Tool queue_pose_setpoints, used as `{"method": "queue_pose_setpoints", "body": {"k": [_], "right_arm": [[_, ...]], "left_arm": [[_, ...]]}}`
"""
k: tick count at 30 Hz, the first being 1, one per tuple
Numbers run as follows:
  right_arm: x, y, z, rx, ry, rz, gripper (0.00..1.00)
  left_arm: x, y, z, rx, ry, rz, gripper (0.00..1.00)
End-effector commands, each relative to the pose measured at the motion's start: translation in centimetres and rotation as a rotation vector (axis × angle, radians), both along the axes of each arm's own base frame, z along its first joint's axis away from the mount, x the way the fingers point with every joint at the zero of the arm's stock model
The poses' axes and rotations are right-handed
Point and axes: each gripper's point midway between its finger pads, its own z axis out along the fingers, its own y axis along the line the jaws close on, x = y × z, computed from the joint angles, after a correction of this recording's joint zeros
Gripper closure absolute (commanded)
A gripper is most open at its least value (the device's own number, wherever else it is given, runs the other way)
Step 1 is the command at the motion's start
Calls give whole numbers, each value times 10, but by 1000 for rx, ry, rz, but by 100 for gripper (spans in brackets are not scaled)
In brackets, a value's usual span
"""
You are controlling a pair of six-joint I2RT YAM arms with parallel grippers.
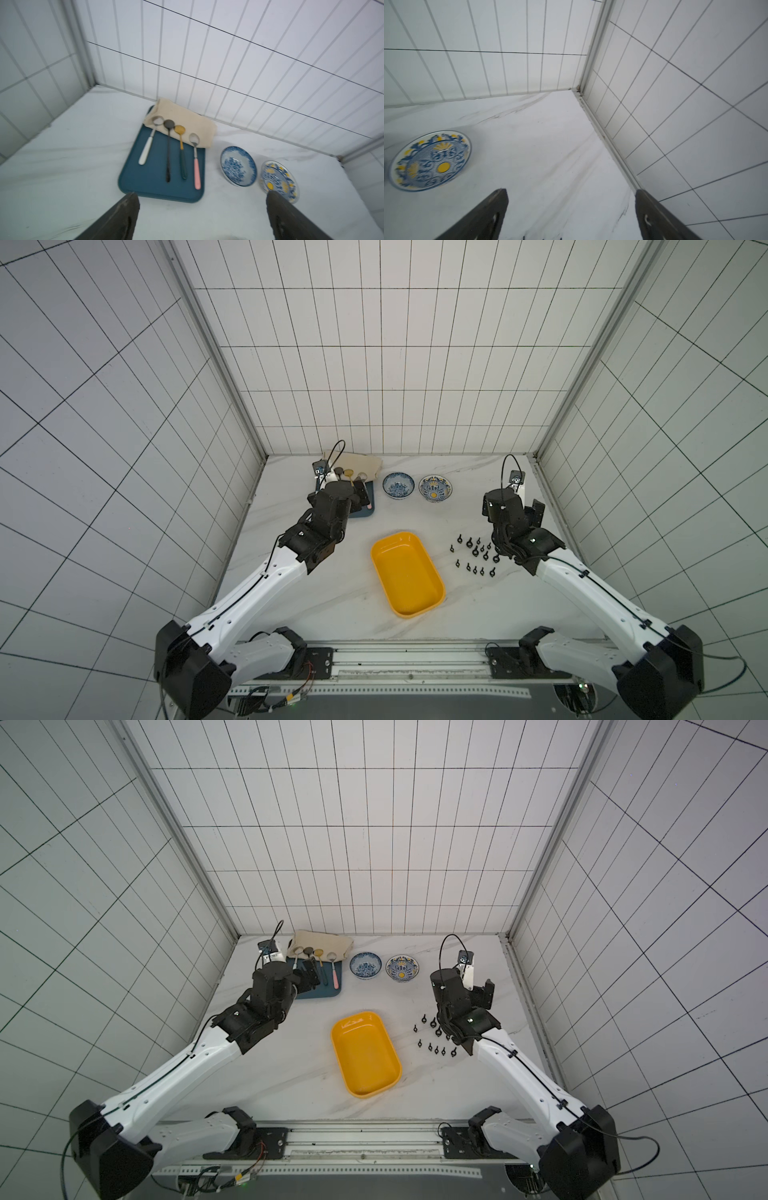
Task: Take out the wing nut from the storage box
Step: Reset both arms
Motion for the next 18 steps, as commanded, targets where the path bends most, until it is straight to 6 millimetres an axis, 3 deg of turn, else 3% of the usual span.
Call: {"method": "queue_pose_setpoints", "body": {"k": [1,3,5,9,15,18], "right_arm": [[2,-34,-18,28,-44,9,1],[7,-37,-31,135,-129,160,1],[9,-35,-43,118,-191,267,1],[22,-43,-82,95,-59,254,1],[29,-39,-123,85,-23,313,1],[30,-39,-128,59,-33,326,1]], "left_arm": [[12,61,-2,144,-117,189,2],[15,84,-22,93,-133,171,2],[9,108,-41,1,-165,225,2],[0,121,-78,67,-171,278,2],[2,134,-89,199,-163,318,2],[4,138,-91,191,-164,307,2]]}}
